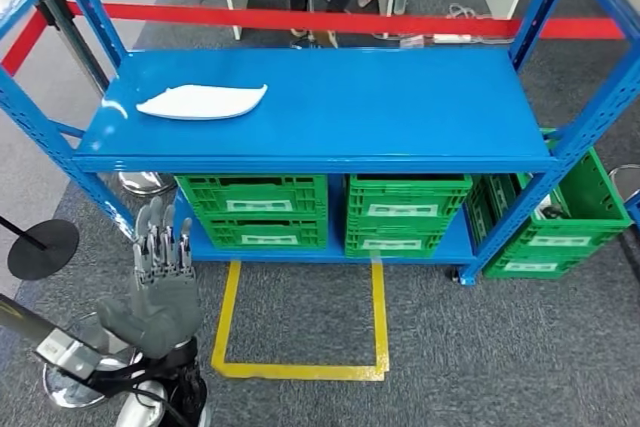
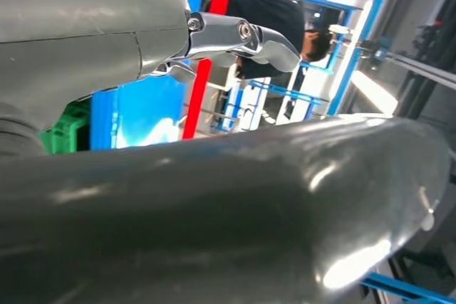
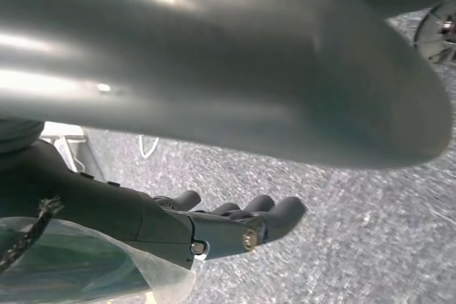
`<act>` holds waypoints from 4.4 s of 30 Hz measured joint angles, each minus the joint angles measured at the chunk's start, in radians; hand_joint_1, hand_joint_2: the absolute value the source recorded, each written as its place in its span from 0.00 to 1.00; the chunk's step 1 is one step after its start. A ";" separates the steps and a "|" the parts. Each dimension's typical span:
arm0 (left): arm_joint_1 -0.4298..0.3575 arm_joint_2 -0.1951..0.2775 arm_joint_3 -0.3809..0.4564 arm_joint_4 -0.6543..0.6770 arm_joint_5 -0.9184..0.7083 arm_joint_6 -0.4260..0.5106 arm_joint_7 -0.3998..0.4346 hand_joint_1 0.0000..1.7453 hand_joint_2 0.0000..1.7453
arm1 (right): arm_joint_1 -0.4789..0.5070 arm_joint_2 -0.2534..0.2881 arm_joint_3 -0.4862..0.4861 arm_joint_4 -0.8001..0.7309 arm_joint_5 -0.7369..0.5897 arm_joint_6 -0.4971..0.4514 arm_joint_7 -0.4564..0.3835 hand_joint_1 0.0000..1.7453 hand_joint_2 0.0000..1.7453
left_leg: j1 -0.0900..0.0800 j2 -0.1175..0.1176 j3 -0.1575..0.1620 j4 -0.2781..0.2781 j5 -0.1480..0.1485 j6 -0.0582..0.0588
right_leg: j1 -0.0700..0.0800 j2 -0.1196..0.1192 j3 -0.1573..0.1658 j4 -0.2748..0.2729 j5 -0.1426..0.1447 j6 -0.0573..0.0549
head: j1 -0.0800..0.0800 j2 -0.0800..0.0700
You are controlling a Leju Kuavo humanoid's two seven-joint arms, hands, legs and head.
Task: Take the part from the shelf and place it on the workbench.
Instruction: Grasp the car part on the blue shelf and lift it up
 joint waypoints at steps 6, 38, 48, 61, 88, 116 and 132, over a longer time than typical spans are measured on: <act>0.002 0.000 0.004 0.000 0.000 0.002 0.000 0.00 0.00 | -0.002 0.000 0.000 0.000 -0.001 0.000 0.000 0.00 0.00 | 0.008 0.000 -0.175 0.210 -0.059 -0.019 | -0.001 0.004 0.036 -0.009 -0.026 -0.011 | -0.004 0.000; 0.007 0.001 0.004 -0.002 0.029 -0.006 -0.011 0.00 0.00 | -0.005 0.000 -0.003 0.000 0.004 0.006 -0.002 0.00 0.00 | 0.005 0.000 -0.216 0.165 0.065 -0.002 | -0.001 0.003 0.102 -0.033 -0.075 -0.007 | -0.006 0.000; 0.005 -0.002 0.002 -0.007 0.031 -0.002 -0.014 0.00 0.00 | -0.009 0.000 -0.005 0.000 0.008 0.005 -0.005 0.00 0.00 | 0.005 0.003 -0.101 -0.052 0.108 0.038 | 0.002 0.001 0.048 0.099 -0.151 0.036 | -0.002 0.000; 0.002 -0.001 0.002 -0.007 0.019 0.013 -0.014 0.00 0.00 | -0.005 -0.002 -0.011 0.000 0.008 0.001 -0.005 0.00 0.00 | -0.002 0.000 -0.069 -0.022 0.038 0.005 | -0.001 0.005 0.037 -0.015 -0.025 0.004 | -0.005 0.000; 0.000 -0.001 -0.002 -0.008 0.025 0.029 -0.008 0.00 0.00 | -0.009 -0.004 -0.016 0.000 0.007 0.001 -0.008 0.00 0.00 | 0.000 0.000 -0.116 -0.034 0.107 0.018 | 0.001 0.006 0.068 -0.019 -0.047 0.027 | -0.003 0.000; 0.000 -0.003 0.002 -0.019 0.020 0.015 -0.012 0.00 0.00 | -0.007 -0.004 -0.018 -0.001 0.012 -0.005 -0.008 0.00 0.00 | 0.007 0.001 -0.132 -0.051 0.139 0.036 | -0.004 0.003 -0.032 0.192 -0.133 0.048 | -0.001 0.000; 0.002 0.000 0.003 -0.019 0.038 0.021 -0.005 0.00 0.00 | -0.009 -0.006 -0.018 -0.001 0.020 -0.003 -0.006 0.00 0.00 | 0.008 0.000 -0.212 0.166 0.054 -0.007 | -0.006 0.005 0.071 -0.022 -0.041 -0.004 | -0.006 0.000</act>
